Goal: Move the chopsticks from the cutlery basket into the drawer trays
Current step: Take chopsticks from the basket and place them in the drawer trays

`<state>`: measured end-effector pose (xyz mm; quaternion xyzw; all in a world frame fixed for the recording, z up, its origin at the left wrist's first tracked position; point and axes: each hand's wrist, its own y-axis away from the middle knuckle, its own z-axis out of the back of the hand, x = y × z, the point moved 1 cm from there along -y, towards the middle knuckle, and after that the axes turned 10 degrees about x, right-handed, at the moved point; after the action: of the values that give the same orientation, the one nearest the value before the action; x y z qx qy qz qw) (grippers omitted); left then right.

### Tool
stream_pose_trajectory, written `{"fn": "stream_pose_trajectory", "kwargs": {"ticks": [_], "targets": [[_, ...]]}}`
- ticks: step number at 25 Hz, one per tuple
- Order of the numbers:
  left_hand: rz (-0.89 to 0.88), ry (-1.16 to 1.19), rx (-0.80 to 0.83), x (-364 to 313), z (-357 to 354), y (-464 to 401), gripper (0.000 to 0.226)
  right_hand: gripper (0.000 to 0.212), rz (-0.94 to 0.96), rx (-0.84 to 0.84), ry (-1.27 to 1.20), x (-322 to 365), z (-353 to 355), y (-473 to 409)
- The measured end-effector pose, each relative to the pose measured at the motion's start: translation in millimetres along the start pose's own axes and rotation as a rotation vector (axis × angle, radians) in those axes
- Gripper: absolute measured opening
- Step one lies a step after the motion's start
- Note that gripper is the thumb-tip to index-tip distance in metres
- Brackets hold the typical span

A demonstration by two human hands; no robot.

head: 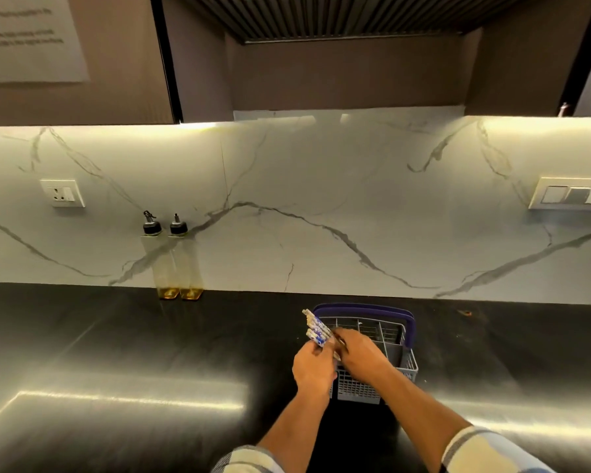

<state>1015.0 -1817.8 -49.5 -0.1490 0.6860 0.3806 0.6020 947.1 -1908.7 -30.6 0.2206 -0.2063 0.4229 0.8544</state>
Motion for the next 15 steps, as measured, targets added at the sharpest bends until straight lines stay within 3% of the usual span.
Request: {"fn": "stream_pose_trajectory", "kwargs": {"ticks": [6, 15], "targets": [[0.032, 0.151, 0.0, 0, 0, -12, 0.013, 0.015, 0.038, -0.008, 0.023, -13, 11, -16], [-0.006, 0.059, -0.015, -5, 4, -8, 0.01, 0.016, 0.007, -0.062, 0.008, -14, 16, -11]]}}
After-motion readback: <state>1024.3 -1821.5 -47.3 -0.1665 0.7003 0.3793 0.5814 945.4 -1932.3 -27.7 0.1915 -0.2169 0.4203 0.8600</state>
